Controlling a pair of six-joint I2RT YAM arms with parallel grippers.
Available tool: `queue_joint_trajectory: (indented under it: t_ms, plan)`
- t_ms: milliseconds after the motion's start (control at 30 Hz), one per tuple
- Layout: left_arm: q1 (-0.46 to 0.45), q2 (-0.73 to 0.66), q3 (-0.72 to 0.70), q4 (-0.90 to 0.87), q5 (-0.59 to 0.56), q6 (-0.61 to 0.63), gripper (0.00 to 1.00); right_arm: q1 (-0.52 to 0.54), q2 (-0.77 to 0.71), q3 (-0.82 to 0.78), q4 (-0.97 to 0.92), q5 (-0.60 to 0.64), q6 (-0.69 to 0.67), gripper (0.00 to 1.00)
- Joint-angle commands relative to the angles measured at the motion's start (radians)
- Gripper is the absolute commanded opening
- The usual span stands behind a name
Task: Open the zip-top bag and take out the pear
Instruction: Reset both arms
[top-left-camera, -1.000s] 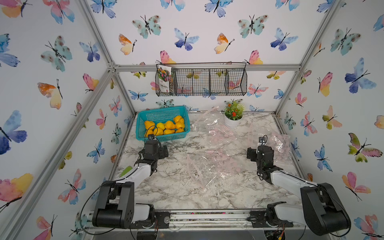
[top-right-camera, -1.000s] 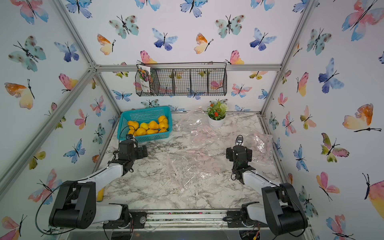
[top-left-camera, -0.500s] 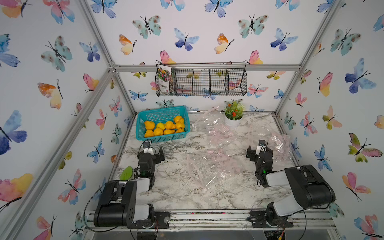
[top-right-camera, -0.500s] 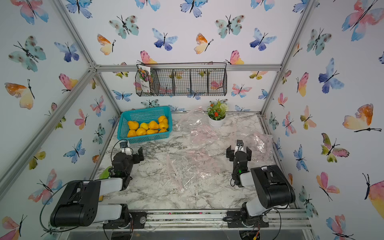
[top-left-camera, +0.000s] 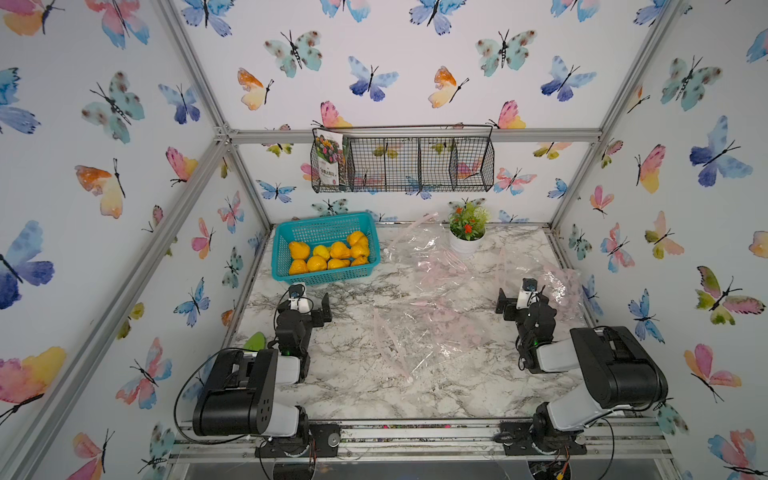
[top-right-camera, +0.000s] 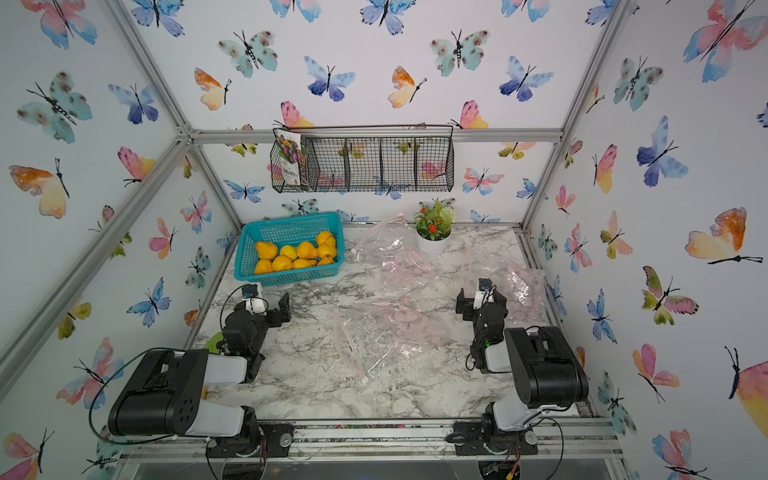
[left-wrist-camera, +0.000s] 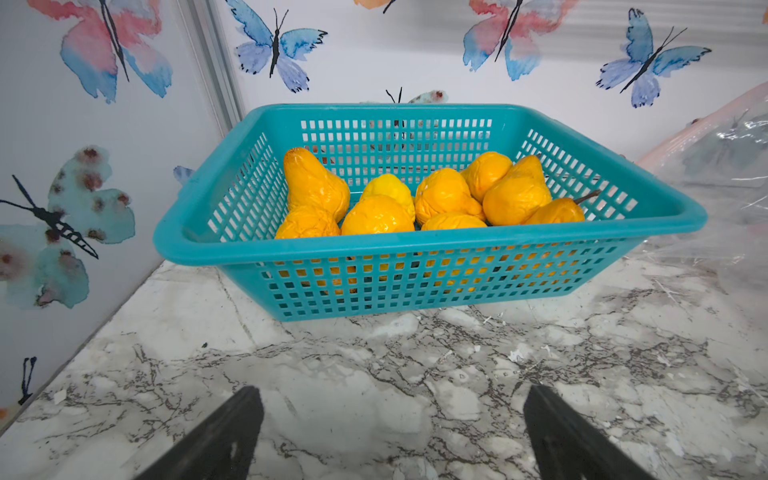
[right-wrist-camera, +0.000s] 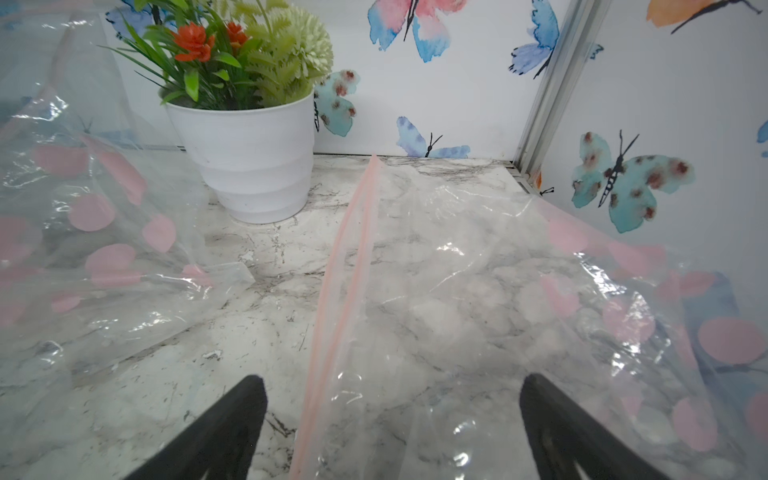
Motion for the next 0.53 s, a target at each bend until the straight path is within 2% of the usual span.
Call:
queue_joint_trajectory:
  t_ms: [0, 67, 167, 500]
  plan:
    - [-0.003, -0.017, 0.007, -0.005, 0.012, 0.012, 0.99, -0.002, -0.007, -0.014, 0.030, -0.026, 0.006, 0.98]
    - [-0.003, -0.017, 0.007, -0.006, 0.012, 0.012, 0.99, -0.002, -0.019, 0.009, -0.044, -0.033, 0.013, 0.98]
    - [-0.002, -0.017, 0.007, -0.006, 0.011, 0.011, 0.99, -0.002, -0.001, -0.006, 0.022, -0.033, 0.008, 0.98]
    - [-0.003, -0.013, 0.010, -0.009, 0.011, 0.009, 0.99, -0.002, -0.009, -0.001, -0.006, -0.032, 0.010, 0.98]
